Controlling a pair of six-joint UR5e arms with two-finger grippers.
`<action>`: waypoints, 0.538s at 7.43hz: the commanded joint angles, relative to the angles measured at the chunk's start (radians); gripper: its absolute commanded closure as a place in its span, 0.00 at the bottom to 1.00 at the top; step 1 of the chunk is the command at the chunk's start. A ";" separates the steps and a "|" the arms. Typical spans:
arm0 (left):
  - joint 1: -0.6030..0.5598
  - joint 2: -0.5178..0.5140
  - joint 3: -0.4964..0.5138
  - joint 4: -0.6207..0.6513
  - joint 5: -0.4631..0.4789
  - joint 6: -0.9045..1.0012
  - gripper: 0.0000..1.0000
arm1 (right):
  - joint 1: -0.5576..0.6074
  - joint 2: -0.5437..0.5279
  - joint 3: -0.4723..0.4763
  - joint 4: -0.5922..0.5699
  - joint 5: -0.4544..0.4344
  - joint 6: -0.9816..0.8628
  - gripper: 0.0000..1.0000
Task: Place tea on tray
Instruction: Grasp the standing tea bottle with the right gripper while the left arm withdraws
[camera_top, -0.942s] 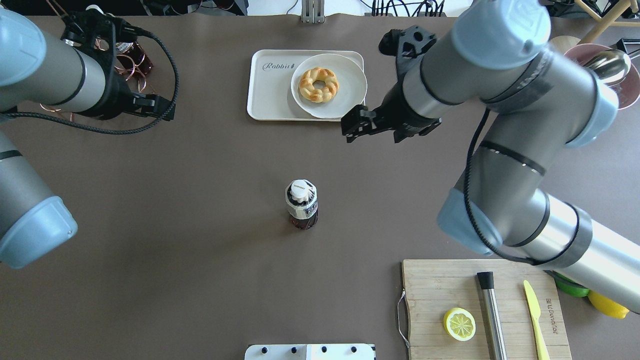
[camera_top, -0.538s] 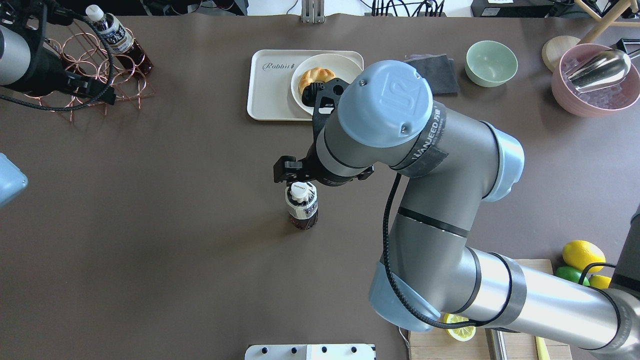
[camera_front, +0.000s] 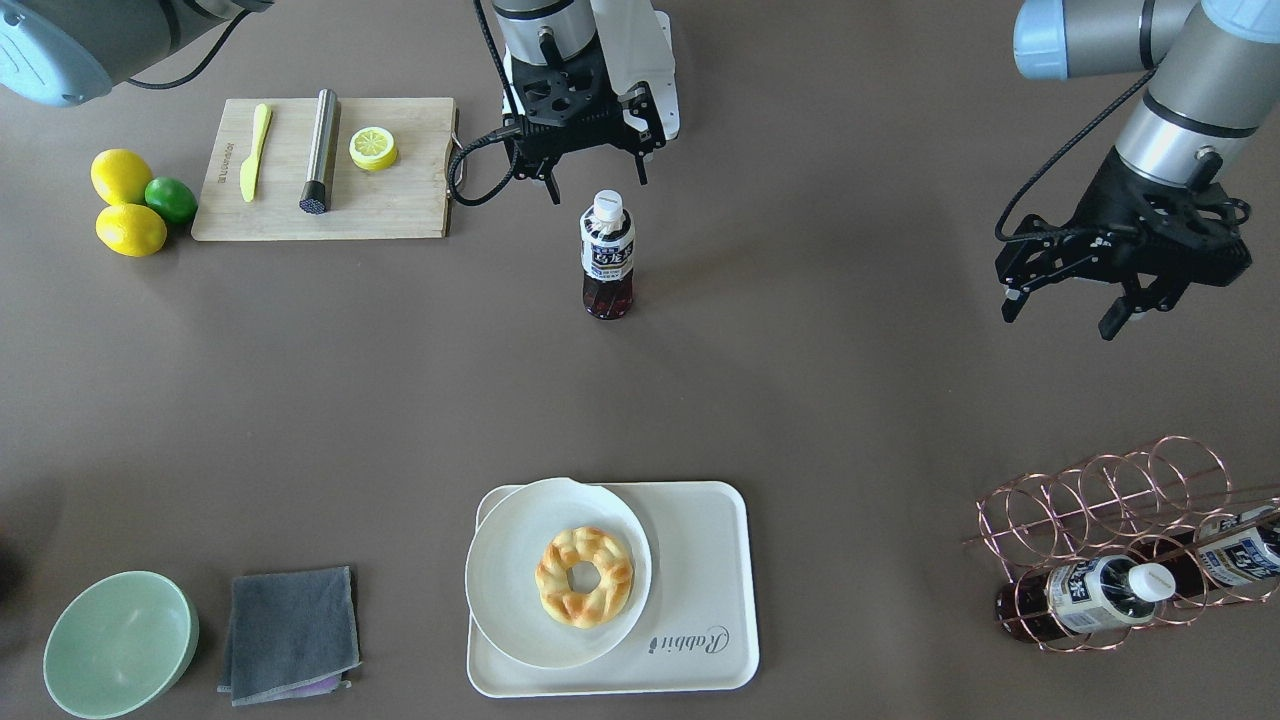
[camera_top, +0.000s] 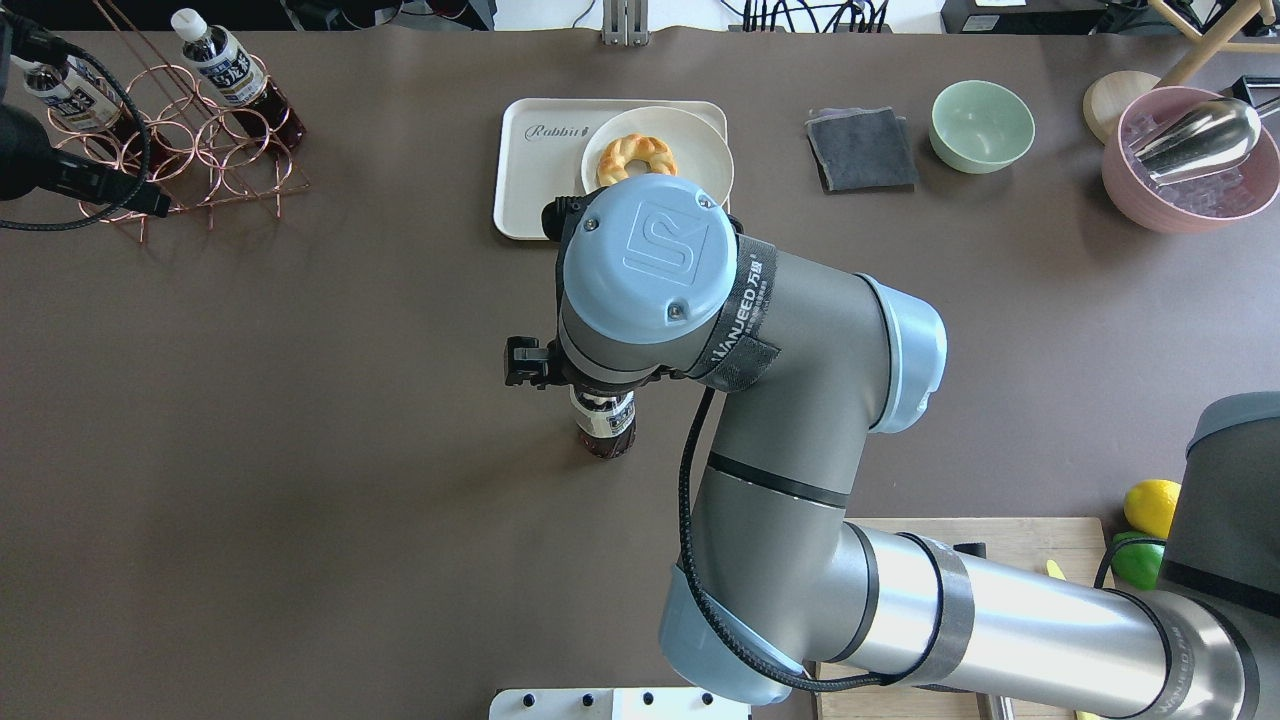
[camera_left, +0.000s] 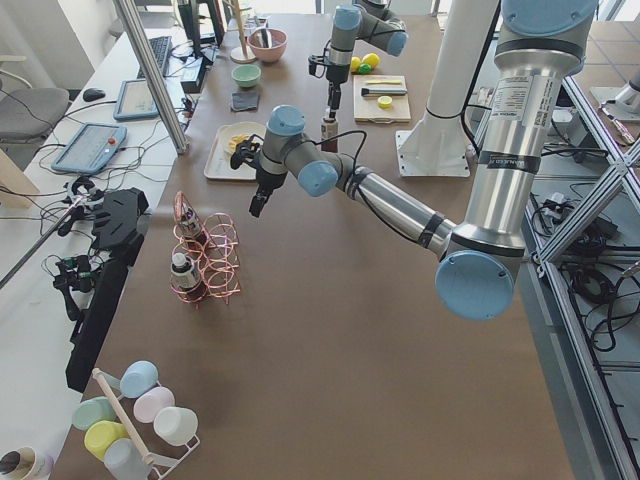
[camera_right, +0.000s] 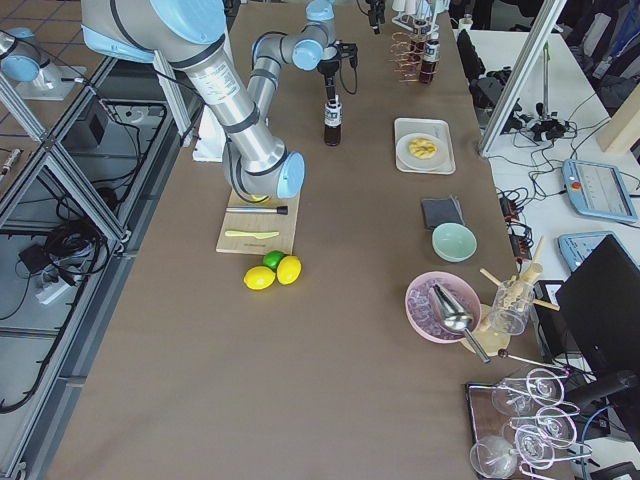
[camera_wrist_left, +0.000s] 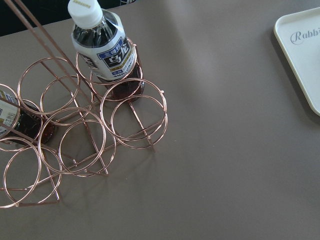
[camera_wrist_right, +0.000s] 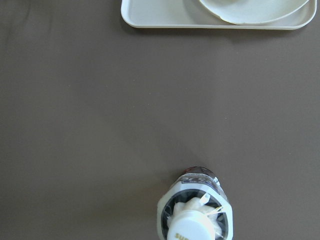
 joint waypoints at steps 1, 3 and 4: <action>0.000 0.031 0.002 -0.048 -0.001 -0.008 0.04 | -0.004 0.003 -0.029 -0.002 -0.017 0.003 0.24; 0.000 0.031 0.002 -0.048 -0.001 -0.010 0.04 | -0.004 0.004 -0.023 -0.005 -0.017 0.006 0.95; 0.000 0.031 0.002 -0.048 -0.001 -0.010 0.04 | -0.003 0.004 -0.020 -0.005 -0.017 0.004 1.00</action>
